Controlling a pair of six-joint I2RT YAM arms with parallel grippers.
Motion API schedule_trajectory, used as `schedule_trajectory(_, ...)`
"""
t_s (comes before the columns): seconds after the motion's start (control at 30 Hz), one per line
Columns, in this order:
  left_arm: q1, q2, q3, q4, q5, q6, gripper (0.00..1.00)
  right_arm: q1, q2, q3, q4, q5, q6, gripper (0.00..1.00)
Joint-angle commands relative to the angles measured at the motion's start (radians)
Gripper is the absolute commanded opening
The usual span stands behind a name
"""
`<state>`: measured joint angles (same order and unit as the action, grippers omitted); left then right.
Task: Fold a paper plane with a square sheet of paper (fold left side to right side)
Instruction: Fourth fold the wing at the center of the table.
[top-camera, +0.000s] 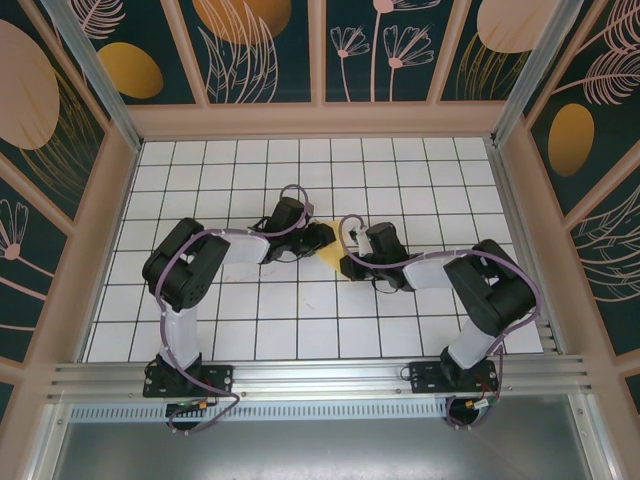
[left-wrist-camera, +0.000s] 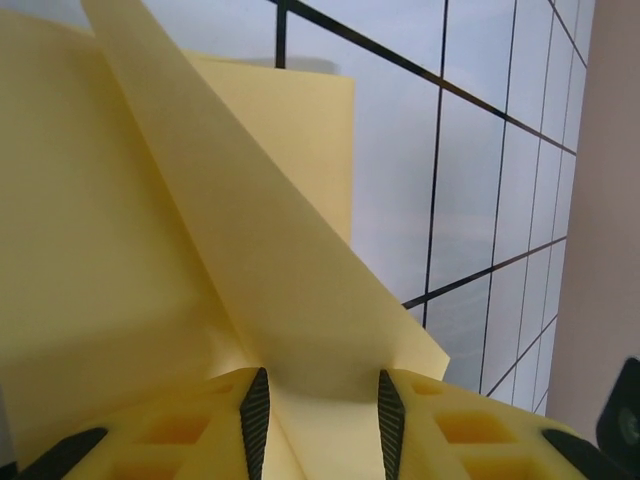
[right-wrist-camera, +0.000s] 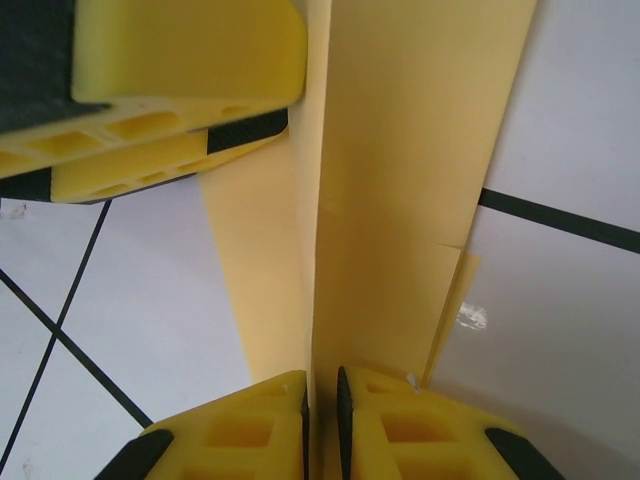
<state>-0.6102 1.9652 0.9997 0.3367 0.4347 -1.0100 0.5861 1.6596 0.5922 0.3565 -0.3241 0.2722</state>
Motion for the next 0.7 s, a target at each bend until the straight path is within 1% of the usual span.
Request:
schedule_trajectory(0.0, -0.01, 0.03, 0.025, -0.011, 0.009, 0.011, 0.38, -0.017, 0.025, -0.022, 0.017, -0.033, 0.015, 0.19)
schedule_trajectory(0.4, -0.012, 0.056, 0.036, -0.056, -0.02, 0.019, 0.37, -0.033, -0.015, 0.007, -0.003, -0.113, 0.034, 0.35)
schedule_trajectory(0.43, -0.013, 0.055, 0.036, -0.06, -0.023, 0.019, 0.37, -0.063, -0.026, 0.01, -0.008, -0.12, 0.036, 0.36)
schedule_trajectory(0.57, -0.012, 0.054, 0.035, -0.062, -0.028, 0.017, 0.37, -0.094, -0.086, 0.019, -0.032, -0.159, 0.048, 0.45)
schedule_trajectory(0.67, -0.013, 0.052, 0.036, -0.063, -0.028, 0.019, 0.37, -0.144, -0.116, 0.016, -0.032, -0.217, 0.054, 0.52)
